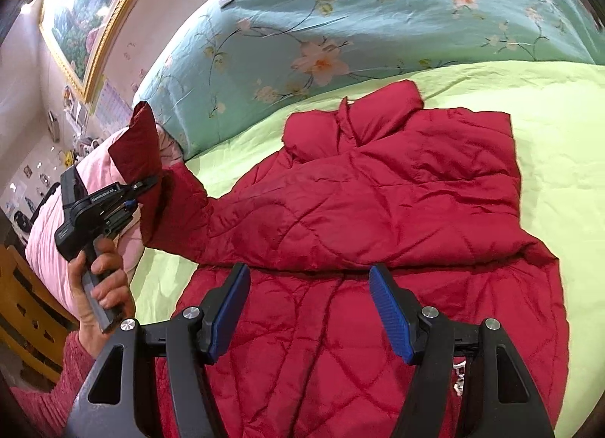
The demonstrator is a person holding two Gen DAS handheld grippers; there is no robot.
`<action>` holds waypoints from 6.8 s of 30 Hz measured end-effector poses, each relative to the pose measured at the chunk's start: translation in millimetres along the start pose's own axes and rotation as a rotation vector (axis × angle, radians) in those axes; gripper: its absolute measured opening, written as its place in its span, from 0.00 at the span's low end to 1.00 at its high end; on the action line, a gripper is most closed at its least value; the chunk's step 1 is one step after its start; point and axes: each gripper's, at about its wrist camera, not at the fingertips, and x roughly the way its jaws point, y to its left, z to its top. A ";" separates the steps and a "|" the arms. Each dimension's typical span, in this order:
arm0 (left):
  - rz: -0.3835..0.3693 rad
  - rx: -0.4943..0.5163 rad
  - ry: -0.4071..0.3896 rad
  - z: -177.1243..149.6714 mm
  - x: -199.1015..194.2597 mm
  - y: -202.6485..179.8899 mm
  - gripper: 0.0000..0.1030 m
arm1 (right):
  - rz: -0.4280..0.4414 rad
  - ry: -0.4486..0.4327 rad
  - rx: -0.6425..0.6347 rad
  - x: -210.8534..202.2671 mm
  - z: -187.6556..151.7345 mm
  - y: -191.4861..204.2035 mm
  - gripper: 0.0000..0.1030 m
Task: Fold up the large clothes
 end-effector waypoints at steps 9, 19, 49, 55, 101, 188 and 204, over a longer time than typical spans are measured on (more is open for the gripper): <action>-0.068 0.100 0.069 -32.7 32.2 -74.7 0.08 | 0.007 -0.035 0.050 -13.1 3.4 -14.7 0.66; -0.080 0.202 0.163 -76.8 82.2 -138.2 0.08 | -0.006 -0.091 0.122 -30.2 8.8 -43.4 0.66; 0.045 0.411 0.368 -133.4 152.4 -173.1 0.10 | 0.021 -0.037 0.322 26.4 52.6 -106.6 0.81; 0.061 0.446 0.376 -136.6 148.1 -174.7 0.22 | 0.091 0.038 0.378 71.6 66.4 -110.2 0.31; 0.198 0.244 0.321 -69.7 115.5 -46.5 0.48 | -0.302 0.107 -0.089 112.8 52.6 -59.9 0.24; 0.343 0.200 0.275 -201.6 -135.3 2.9 0.72 | -0.264 -0.039 0.064 -139.4 -148.6 -44.3 0.70; 0.276 0.066 0.379 -215.6 -142.2 55.2 0.73 | -0.301 -0.037 0.198 -159.1 -175.2 -103.5 0.72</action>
